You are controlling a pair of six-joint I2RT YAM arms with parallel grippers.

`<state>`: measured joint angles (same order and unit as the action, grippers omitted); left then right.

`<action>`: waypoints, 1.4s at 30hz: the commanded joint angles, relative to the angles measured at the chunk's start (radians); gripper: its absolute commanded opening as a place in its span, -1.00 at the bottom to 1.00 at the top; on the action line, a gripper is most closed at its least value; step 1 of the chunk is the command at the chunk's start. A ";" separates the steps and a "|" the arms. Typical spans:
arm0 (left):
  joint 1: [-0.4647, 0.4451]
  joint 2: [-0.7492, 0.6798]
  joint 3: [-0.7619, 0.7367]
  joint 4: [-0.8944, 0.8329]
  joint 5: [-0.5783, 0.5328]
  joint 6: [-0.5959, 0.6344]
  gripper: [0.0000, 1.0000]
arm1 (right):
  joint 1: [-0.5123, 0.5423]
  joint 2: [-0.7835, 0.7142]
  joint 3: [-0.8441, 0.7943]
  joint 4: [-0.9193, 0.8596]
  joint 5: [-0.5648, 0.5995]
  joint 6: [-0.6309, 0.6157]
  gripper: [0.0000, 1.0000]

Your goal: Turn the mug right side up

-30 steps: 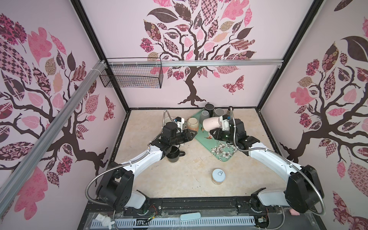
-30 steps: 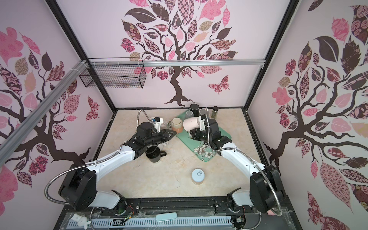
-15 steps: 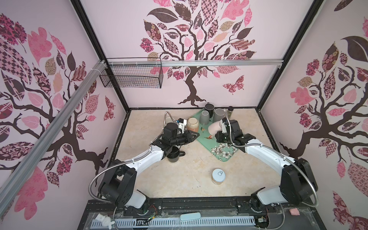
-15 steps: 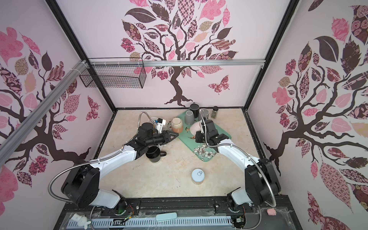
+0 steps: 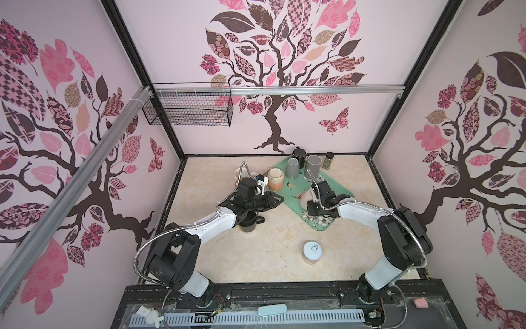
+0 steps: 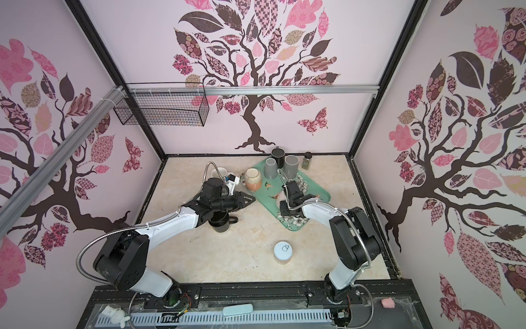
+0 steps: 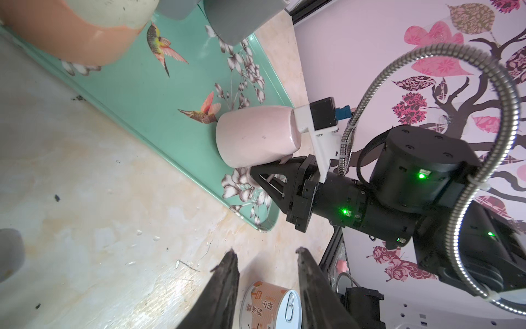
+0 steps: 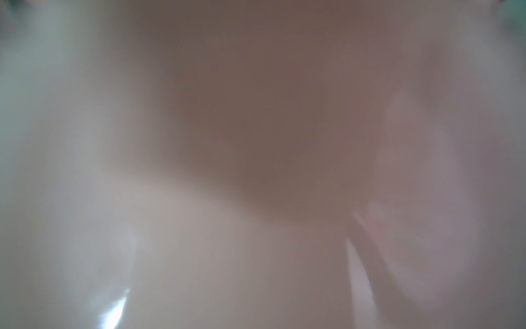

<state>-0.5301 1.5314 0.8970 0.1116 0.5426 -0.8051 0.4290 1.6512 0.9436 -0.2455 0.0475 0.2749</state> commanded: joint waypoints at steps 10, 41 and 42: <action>0.001 0.028 0.037 -0.038 -0.013 0.049 -0.25 | 0.001 -0.028 0.103 -0.099 0.055 -0.003 0.06; 0.001 0.002 0.015 -0.053 -0.035 0.069 -0.25 | 0.001 0.017 0.178 -0.179 0.153 -0.046 -1.00; 0.001 0.000 0.016 -0.057 -0.036 0.073 -0.25 | 0.000 0.008 0.176 -0.174 0.154 -0.048 -1.00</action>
<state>-0.5297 1.5520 0.8986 0.0608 0.5209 -0.7578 0.4294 1.6749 1.0798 -0.4038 0.1635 0.2474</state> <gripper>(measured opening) 0.375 0.166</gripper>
